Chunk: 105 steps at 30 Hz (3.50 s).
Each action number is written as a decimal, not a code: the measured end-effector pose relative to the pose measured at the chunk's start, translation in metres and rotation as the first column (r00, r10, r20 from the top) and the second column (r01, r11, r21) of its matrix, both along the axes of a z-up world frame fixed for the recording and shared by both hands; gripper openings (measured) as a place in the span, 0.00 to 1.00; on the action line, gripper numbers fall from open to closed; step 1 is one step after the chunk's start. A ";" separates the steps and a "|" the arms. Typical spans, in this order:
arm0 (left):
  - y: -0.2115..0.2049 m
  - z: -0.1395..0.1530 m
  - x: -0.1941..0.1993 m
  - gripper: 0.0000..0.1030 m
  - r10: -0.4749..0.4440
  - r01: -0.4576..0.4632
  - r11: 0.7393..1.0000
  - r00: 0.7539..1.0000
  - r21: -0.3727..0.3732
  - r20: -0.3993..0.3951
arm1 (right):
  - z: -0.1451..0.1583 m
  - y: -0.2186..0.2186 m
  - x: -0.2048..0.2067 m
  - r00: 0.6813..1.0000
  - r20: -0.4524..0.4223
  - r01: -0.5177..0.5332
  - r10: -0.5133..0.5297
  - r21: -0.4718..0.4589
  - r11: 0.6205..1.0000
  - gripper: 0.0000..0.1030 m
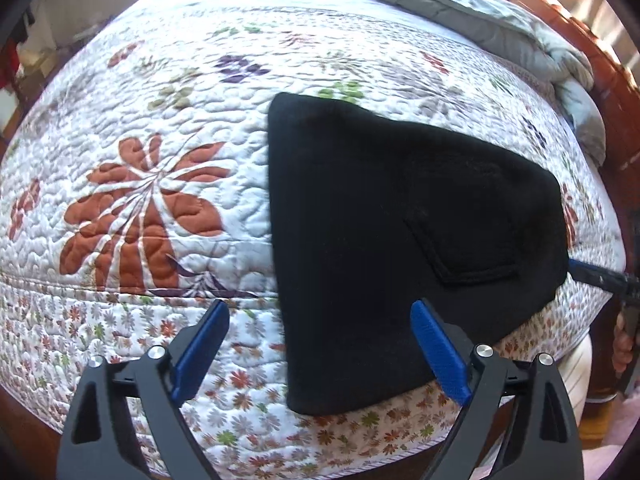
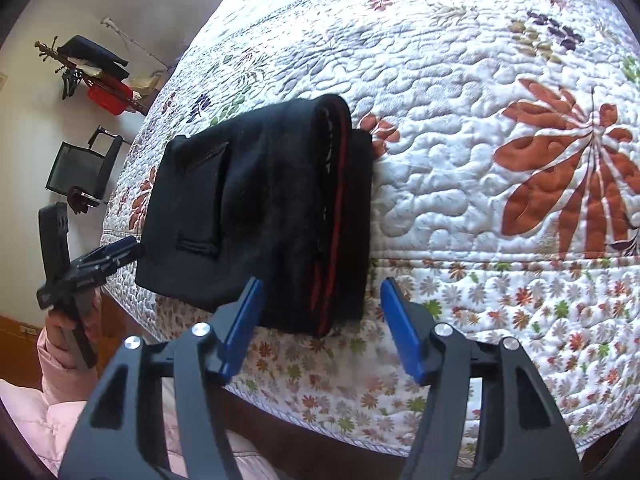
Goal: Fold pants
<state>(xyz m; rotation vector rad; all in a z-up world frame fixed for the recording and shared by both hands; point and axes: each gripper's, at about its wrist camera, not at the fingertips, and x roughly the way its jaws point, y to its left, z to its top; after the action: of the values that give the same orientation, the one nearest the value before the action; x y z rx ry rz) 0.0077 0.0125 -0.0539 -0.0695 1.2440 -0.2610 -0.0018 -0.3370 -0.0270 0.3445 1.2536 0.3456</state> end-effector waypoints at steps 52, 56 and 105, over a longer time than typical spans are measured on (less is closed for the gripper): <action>0.029 -0.048 0.030 0.29 -0.078 -0.028 0.887 0.975 -0.462 -0.209 | -0.055 0.019 0.037 0.992 -0.113 -0.023 0.050 0.225 0.974 0.38; 0.023 -0.034 0.023 0.27 -0.072 -0.006 0.899 0.984 -0.437 -0.161 | -0.037 0.018 0.028 0.998 -0.056 -0.021 0.035 0.232 0.972 0.30; -0.031 0.023 0.080 0.49 0.041 0.001 0.979 0.978 -0.202 0.204 | 0.025 -0.051 0.097 0.972 0.234 -0.016 0.001 0.061 0.998 0.55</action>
<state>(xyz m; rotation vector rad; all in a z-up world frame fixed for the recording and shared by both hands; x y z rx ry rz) 0.0878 -0.0181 -0.0306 -0.2244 1.0063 -0.3677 0.0948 -0.3875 -0.0019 0.3414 1.0145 0.4212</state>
